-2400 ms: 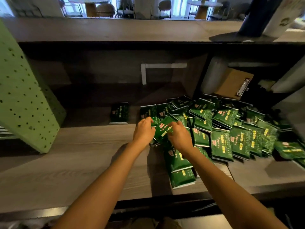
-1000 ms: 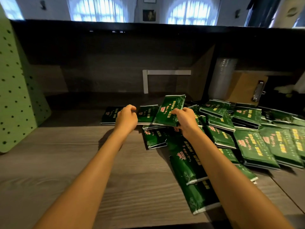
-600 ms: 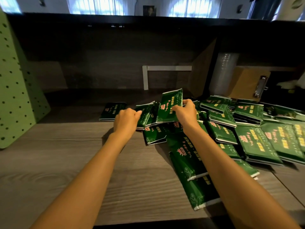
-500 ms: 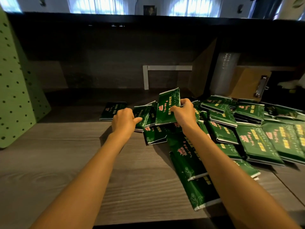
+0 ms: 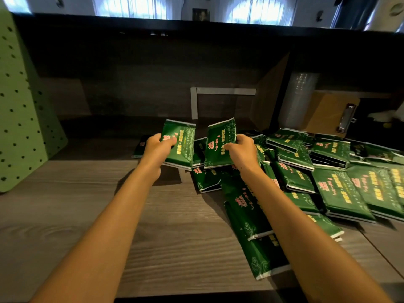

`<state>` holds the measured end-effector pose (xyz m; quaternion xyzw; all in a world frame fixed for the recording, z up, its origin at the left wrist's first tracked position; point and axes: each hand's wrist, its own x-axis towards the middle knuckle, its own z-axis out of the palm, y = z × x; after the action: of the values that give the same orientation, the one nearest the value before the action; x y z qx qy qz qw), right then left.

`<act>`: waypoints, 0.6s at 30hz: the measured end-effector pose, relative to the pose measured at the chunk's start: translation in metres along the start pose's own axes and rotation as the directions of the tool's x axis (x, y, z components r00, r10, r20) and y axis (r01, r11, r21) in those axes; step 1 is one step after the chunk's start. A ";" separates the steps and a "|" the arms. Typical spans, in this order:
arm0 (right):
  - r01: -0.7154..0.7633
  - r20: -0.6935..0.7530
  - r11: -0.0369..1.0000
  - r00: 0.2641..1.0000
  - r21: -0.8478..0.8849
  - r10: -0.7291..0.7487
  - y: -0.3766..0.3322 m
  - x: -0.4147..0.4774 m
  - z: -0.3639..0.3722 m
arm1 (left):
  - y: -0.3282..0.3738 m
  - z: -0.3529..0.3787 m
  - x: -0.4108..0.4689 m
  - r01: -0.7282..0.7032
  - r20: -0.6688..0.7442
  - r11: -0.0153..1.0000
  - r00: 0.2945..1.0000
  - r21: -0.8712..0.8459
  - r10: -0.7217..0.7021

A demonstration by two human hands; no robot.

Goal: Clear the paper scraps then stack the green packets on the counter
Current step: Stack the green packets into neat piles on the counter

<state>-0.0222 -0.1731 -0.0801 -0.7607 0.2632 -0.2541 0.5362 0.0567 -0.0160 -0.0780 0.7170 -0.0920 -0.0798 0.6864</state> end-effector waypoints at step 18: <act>-0.057 0.227 0.973 0.974 0.222 0.005 -0.008 -0.011 0.007 | -0.005 0.043 -0.020 -0.061 0.102 0.990 0.992 -0.124 0.073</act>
<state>-0.0245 -0.1588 -0.0761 -0.7140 0.1819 -0.1862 0.6500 0.0269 -0.0525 -0.0855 0.6653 -0.1476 -0.1003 0.7249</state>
